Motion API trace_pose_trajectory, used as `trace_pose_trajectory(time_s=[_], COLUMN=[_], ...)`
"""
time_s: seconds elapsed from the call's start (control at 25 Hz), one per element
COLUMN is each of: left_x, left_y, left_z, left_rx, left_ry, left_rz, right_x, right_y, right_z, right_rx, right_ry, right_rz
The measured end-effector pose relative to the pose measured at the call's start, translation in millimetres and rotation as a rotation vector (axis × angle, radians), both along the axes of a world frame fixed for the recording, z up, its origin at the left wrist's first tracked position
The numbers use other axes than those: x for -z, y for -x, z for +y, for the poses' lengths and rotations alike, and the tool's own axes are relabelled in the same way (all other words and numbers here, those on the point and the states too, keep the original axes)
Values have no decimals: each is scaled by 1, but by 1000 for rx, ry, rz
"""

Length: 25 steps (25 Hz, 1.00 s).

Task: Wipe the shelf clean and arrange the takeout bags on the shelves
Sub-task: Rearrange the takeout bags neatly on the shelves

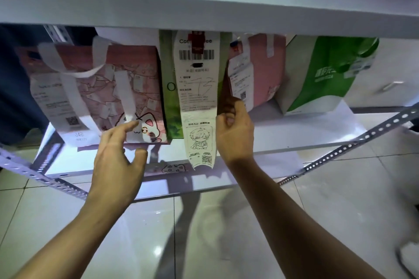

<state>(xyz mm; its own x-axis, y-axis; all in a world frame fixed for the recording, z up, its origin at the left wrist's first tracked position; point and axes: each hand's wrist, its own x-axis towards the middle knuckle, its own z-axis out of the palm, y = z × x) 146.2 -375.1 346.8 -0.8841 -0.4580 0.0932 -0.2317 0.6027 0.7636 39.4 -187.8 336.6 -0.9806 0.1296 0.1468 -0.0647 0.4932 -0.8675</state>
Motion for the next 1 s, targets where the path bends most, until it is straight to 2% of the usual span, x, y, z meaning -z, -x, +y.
trace_pose_trajectory(time_s=[0.16,0.32,0.52,0.68,0.88,1.0], left_x=[1,-3,-7,-1,8,12], left_y=[7,16,35,51,83,103], left_z=[37,78,130,176,211,225], left_rx=[27,-93,-198,-167,-83,-65], left_ry=[21,0,70,84,-19,-37], left_rz=[-7,35,98,166,90,109], right_x=[4,7,15,21,28,34], right_y=[10,23,49,70,99,109], right_z=[30,71,121,152,192,217], right_rx=[-43,-61,-101,-124,-117,-70], right_ry=[54,85,59,6,-74,-69], right_rz=[11,5,-8,1,8,19])
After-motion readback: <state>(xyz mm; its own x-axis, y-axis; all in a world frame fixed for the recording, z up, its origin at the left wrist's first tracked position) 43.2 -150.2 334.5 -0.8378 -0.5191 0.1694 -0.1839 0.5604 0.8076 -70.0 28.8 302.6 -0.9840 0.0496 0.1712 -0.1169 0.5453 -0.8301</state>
